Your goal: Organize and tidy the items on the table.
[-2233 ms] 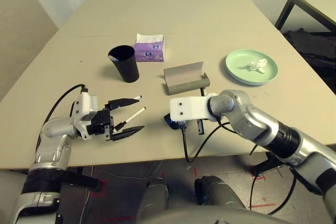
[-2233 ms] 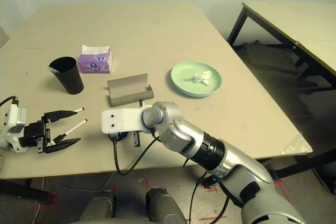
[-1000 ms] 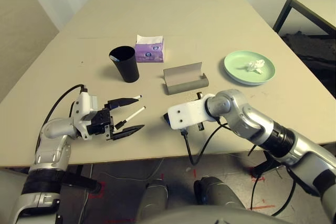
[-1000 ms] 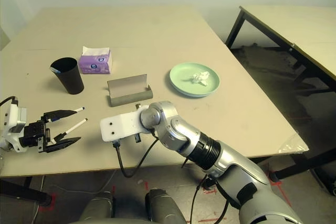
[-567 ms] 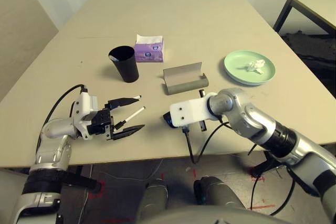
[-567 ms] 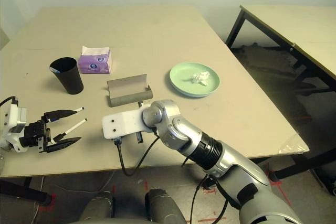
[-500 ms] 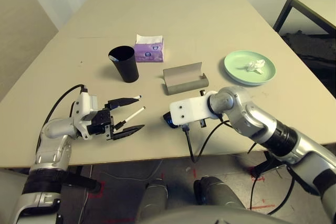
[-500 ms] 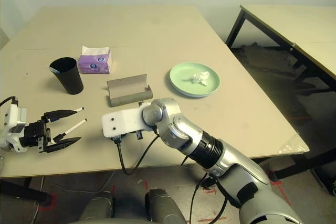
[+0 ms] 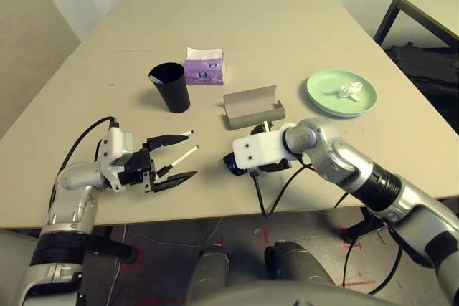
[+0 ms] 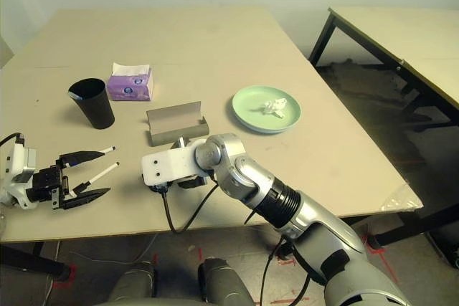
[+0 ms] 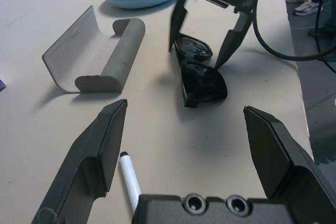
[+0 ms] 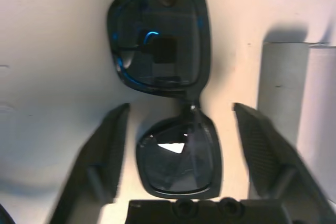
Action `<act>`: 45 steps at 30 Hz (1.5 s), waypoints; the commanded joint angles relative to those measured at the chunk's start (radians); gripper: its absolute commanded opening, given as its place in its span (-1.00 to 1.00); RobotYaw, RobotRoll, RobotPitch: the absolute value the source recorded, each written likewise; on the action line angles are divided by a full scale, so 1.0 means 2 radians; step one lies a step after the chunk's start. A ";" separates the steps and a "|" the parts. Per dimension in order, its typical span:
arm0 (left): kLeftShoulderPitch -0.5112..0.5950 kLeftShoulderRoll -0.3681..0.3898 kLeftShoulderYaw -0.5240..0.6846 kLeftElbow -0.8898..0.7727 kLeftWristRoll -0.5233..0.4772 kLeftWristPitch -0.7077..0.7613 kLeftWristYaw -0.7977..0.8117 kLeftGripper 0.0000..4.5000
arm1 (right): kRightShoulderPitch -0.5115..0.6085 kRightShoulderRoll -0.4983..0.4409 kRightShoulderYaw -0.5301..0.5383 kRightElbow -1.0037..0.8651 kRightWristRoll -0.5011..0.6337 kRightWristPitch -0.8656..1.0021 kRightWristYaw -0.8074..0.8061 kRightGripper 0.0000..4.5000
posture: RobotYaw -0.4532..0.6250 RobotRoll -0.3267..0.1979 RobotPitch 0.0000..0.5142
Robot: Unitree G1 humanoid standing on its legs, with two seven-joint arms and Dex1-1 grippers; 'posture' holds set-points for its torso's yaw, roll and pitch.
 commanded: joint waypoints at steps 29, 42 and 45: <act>-0.049 -0.019 0.021 0.026 0.025 0.112 0.178 1.00 | -0.167 0.068 -0.079 0.283 -0.008 -0.143 -0.090 -0.93 | -0.08 0.25 -0.76; -0.045 -0.019 0.026 0.014 0.025 0.126 0.199 1.00 | -0.219 0.137 -0.083 0.509 -0.018 -0.212 -0.166 -0.93 | -0.04 0.25 -0.74; -0.042 -0.018 0.028 0.011 0.024 0.126 0.199 1.00 | -0.219 0.141 -0.082 0.524 -0.021 -0.217 -0.168 -0.93 | -0.03 0.25 -0.75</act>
